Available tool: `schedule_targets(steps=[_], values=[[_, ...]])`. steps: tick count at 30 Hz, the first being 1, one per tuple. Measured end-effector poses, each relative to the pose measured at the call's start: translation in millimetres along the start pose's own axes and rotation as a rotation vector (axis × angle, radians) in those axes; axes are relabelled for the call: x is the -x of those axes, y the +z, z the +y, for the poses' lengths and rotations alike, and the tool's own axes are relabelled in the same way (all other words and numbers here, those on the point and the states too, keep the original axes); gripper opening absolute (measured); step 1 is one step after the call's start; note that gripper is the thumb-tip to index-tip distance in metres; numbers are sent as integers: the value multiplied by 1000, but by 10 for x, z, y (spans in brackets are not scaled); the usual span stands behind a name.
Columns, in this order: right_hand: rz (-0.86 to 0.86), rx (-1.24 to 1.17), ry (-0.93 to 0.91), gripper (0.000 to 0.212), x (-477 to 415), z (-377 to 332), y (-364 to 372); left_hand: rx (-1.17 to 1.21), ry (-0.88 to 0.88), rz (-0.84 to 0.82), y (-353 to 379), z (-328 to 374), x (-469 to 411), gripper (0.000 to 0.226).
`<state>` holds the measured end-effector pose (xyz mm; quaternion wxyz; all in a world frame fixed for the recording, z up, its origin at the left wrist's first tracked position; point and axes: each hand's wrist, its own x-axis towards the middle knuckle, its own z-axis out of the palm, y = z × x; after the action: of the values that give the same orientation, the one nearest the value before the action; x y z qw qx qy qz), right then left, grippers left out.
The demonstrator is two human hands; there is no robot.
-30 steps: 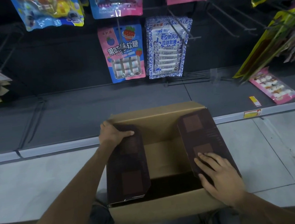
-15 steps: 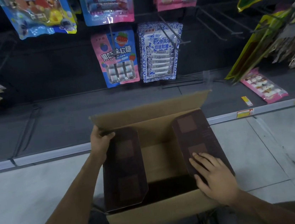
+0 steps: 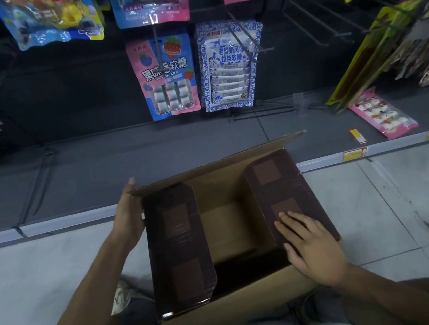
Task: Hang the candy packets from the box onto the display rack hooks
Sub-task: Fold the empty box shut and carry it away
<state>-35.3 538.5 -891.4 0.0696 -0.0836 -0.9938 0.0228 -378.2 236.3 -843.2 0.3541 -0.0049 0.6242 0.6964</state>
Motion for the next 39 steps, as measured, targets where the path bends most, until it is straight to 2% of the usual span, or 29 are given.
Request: schedule_targets(steps=[3,4,6,8,11,13,16,18,20,22,24,26,27,32,35,37,39], values=[[5,17,2,57,13,-8,-14,-17,-8,11,-17,-73,92,35],[8,24,1,57,14,-5,-12,-40,-16,-18,-58,-109,137,34],[9,31,-3,56,15,-5,-7,-81,-36,-49,-150,-183,226,49],[15,31,-10,56,17,-1,7,-186,-24,-11,-170,-252,294,61],[35,26,-26,55,34,14,11,-323,96,144,-123,-385,315,70],[48,39,-80,52,63,45,25,-412,203,235,-80,-497,322,68],[69,64,-283,45,155,150,-3,-488,285,321,2,-698,359,54],[68,111,-559,39,274,245,-66,-522,299,377,76,-782,378,48],[6,261,-834,49,394,343,-151,-582,311,430,119,-799,386,48],[-6,341,-889,46,515,413,-181,-626,318,444,106,-811,395,48],[75,312,-726,37,606,433,-161,-675,329,442,78,-818,396,50],[173,170,-370,27,668,417,-174,-694,336,456,59,-835,389,54],[184,97,-178,31,685,396,-213,-697,343,465,65,-837,390,54],[-9,-275,444,50,732,216,-391,-710,395,459,81,-848,393,47],[0,-599,891,70,781,131,-315,-690,395,457,93,-844,408,46],[-99,-842,1036,87,791,165,-261,-671,389,455,73,-859,400,46],[-325,-1015,1049,95,760,247,-305,-655,365,457,63,-867,400,48]])
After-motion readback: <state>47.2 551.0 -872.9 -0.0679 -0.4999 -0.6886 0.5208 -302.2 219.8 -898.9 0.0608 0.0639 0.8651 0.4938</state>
